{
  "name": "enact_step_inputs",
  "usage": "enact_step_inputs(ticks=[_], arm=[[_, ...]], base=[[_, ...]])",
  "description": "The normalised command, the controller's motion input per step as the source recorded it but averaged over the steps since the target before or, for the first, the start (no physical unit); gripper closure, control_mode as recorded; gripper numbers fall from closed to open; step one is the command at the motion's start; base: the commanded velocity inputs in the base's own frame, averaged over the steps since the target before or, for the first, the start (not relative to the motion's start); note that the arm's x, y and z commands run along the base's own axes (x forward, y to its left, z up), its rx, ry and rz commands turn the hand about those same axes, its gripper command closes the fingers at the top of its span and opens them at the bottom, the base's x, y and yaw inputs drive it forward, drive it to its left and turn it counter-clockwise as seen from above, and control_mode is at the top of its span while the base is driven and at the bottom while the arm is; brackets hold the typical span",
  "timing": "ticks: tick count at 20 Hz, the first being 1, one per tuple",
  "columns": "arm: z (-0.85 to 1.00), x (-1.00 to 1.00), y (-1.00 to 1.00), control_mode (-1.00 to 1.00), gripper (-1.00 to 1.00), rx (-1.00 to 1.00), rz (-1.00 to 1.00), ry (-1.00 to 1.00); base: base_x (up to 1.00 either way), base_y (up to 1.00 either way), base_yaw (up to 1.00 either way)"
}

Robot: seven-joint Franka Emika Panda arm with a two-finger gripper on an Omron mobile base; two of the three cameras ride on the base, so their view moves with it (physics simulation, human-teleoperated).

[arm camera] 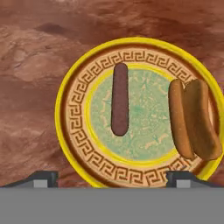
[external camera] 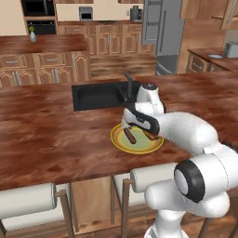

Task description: Move the hot dog bun to the plate on the dining table and place the condiment next to that plate. Then navigate to the fridge and take the sausage and place it on the plate as well.

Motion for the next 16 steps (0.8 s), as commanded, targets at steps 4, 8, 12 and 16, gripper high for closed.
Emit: enact_step_inputs(ticks=[4, 8, 12, 16], arm=[[0.85, -1.00, -0.10, -1.00, -1.00, 0.00, 0.00, -0.13], [0.55, -1.00, -0.19, -1.00, -1.00, 0.02, 0.00, -0.10], [0.33, -1.00, -0.13, -1.00, -1.00, 0.02, 0.00, -0.05], [0.19, -0.99, -0.04, -1.00, -1.00, 0.01, 0.00, 0.00]], base=[[0.00, 0.00, 0.00], [0.00, 0.00, 0.00], [0.00, 0.00, 0.00], [0.00, 0.00, 0.00]])
